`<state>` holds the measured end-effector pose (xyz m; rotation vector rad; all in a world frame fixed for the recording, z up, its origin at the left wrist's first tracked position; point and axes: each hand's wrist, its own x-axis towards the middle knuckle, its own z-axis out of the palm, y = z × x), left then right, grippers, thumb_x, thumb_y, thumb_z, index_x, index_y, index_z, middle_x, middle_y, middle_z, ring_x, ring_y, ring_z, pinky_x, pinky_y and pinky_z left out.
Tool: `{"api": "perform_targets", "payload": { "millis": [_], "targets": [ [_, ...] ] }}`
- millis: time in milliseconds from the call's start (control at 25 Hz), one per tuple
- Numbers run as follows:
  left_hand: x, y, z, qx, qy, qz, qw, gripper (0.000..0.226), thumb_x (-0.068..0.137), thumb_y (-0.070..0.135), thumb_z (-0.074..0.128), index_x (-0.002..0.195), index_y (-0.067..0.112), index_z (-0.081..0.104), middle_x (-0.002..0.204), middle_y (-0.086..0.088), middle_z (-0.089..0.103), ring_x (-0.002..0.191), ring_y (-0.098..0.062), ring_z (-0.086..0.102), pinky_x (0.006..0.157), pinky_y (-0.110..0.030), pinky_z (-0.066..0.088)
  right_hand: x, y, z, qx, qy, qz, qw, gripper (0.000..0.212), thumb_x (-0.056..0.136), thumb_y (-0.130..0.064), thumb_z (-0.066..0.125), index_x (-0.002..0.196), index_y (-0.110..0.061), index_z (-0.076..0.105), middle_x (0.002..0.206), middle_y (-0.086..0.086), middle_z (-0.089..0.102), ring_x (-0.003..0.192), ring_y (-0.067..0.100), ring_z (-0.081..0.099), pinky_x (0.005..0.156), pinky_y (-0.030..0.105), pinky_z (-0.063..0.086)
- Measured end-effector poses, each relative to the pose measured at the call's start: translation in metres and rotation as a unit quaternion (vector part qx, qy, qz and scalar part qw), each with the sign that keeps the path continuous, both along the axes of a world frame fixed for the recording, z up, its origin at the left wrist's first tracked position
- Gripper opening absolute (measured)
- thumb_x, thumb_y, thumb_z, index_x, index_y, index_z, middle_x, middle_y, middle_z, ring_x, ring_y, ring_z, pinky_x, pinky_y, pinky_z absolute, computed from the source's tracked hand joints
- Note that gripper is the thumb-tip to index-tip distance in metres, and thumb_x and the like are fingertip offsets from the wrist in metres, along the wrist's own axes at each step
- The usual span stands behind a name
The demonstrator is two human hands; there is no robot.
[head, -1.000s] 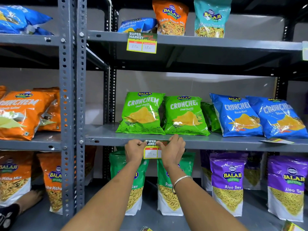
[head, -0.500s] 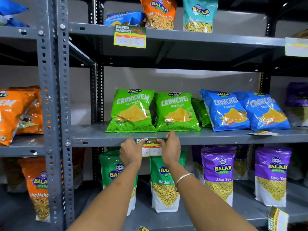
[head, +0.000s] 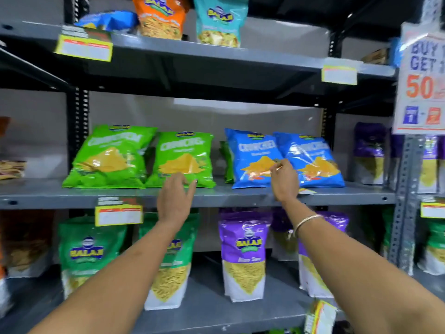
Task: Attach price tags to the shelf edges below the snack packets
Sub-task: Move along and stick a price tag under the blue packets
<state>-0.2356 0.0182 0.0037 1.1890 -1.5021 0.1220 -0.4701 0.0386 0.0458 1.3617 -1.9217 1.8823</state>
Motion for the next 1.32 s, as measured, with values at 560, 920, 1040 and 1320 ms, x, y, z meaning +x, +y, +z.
{"api": "perform_targets", "payload": {
  "millis": [560,920,1040,1320],
  "targets": [
    [-0.243,0.001,0.028,0.411,0.368,-0.317,0.772,0.007,0.091,-0.008,0.045,0.092,-0.003,0.05,0.12,-0.029,0.058,0.113,-0.038,0.062,0.065,-0.034,0.058,-0.164,-0.04,0.006,0.287,0.156,0.053,0.944,0.047,0.083,-0.022,0.064,0.114,0.012,0.054,0.121,0.025,0.06,0.117,0.031,0.056,0.094,0.036,0.045],
    [-0.252,0.001,-0.002,0.351,0.261,-0.322,0.839,0.026,0.088,-0.001,0.057,0.064,0.008,0.05,0.065,-0.013,0.058,0.027,-0.005,0.058,0.035,-0.02,0.051,-0.182,-0.018,-0.041,0.051,-0.13,0.17,0.975,0.028,0.077,0.007,0.058,0.056,-0.011,0.057,0.068,0.008,0.054,0.064,0.015,0.045,0.063,0.031,0.037],
    [-0.269,0.003,-0.012,0.341,0.166,-0.286,0.88,0.032,0.086,0.004,0.06,0.056,0.012,0.051,0.062,-0.008,0.061,0.028,-0.001,0.056,0.038,-0.02,0.048,-0.195,0.003,-0.059,0.038,-0.114,0.129,0.984,0.01,0.075,0.004,0.062,0.069,-0.003,0.065,0.071,0.01,0.059,0.069,0.018,0.05,0.065,0.028,0.038],
    [-0.312,0.01,-0.032,0.315,0.12,-0.257,0.906,0.038,0.085,0.005,0.06,0.049,0.013,0.051,0.058,-0.009,0.059,0.045,-0.013,0.056,0.046,-0.024,0.047,-0.227,0.015,-0.081,0.04,-0.156,0.111,0.981,0.019,0.081,-0.014,0.069,0.067,-0.006,0.06,0.072,0.012,0.06,0.071,0.019,0.052,0.059,0.028,0.04]
  ]
}}
